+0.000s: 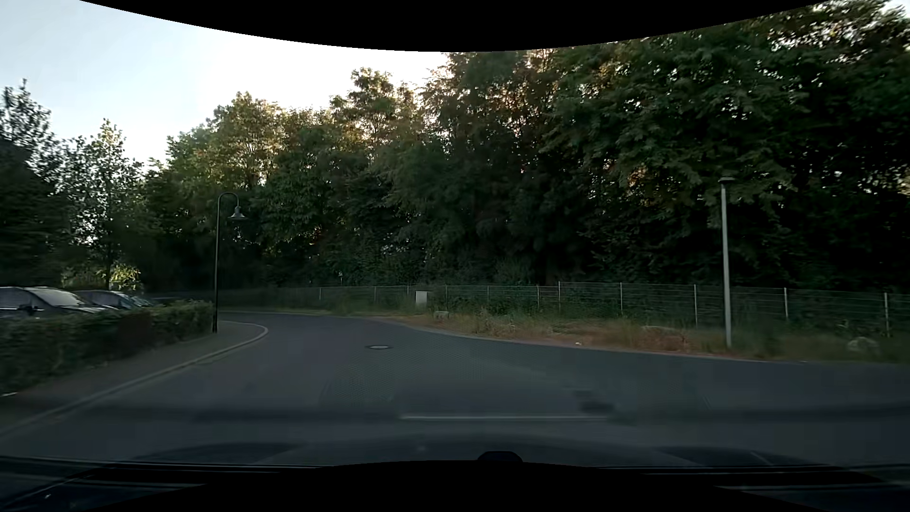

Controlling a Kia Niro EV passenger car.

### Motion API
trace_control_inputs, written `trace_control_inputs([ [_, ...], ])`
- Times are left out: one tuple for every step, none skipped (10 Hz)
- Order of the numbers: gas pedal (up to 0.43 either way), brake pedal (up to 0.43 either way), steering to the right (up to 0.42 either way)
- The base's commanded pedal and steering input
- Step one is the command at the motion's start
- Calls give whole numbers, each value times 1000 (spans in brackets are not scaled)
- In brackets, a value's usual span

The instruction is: Follow the waypoints while adhering to traffic rules and regulations

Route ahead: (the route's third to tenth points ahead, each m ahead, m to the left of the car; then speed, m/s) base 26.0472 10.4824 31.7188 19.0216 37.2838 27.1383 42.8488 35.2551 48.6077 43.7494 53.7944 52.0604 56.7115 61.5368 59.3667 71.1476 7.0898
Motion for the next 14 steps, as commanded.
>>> trace_control_inputs([
  [118,0,-81],
  [118,0,-85],
  [118,0,-94],
  [130,0,-103],
  [130,0,-111],
  [138,0,-116],
  [138,0,-117],
  [138,0,-118],
  [138,0,-118],
  [150,0,-119],
  [150,0,-120],
  [150,0,-122],
  [150,0,-127],
  [150,0,-136],
])
